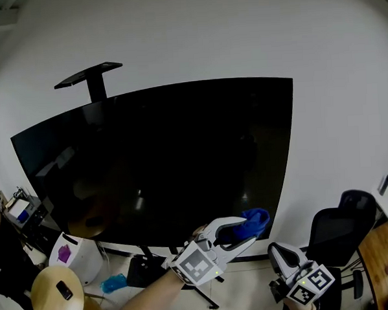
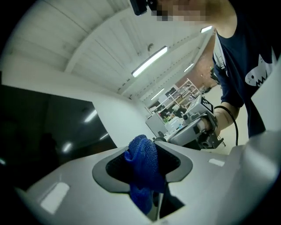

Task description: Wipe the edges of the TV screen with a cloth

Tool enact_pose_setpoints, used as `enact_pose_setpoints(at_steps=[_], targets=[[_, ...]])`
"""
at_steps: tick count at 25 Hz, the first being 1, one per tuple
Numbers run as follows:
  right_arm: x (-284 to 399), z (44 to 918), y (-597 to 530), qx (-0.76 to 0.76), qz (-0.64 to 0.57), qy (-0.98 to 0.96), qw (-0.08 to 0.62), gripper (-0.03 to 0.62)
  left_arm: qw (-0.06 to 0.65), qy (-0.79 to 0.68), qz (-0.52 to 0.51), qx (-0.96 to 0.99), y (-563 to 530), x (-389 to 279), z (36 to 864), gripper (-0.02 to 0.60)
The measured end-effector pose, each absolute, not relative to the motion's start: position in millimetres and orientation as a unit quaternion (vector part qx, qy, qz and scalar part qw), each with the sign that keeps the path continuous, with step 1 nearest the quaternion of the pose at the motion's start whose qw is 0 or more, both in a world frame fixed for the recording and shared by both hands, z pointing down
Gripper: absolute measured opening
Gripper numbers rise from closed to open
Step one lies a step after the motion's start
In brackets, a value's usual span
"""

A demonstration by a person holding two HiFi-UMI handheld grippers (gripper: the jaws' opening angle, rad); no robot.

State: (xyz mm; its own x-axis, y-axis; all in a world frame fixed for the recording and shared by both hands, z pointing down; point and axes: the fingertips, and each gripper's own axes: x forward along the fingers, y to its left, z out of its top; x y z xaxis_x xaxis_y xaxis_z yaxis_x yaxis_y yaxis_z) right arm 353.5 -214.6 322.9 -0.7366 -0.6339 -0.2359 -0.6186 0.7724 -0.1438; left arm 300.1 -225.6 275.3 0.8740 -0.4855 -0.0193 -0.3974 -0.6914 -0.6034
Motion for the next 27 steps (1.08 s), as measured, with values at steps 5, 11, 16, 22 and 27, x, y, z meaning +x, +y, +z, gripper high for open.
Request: enact_pose_setpoints(at_steps=[5,11,16,22,27], targets=[[313,357,-177,-0.344,-0.062,0.93,0.114,0.006,0.205,0.271,-0.031,-0.94,-173,239,340,0.153],[275,389,-129,-0.354,-0.093,0.925,0.101,0.006,0.121,0.278,0.027,-0.952,-111,188,385,0.153],[259,408,-101,-0.364,-0.115,0.919,0.095,0.006,0.078,0.278,0.058,-0.956,-76,163,409,0.153],[248,422,-82,-0.363,-0.128,0.92,0.079,0.006,0.047,0.272,0.08,-0.958,-54,153,413,0.153],[250,420,-77,-0.356,-0.122,0.923,0.081,0.006,0.047,0.266,0.115,-0.956,-45,152,396,0.153]])
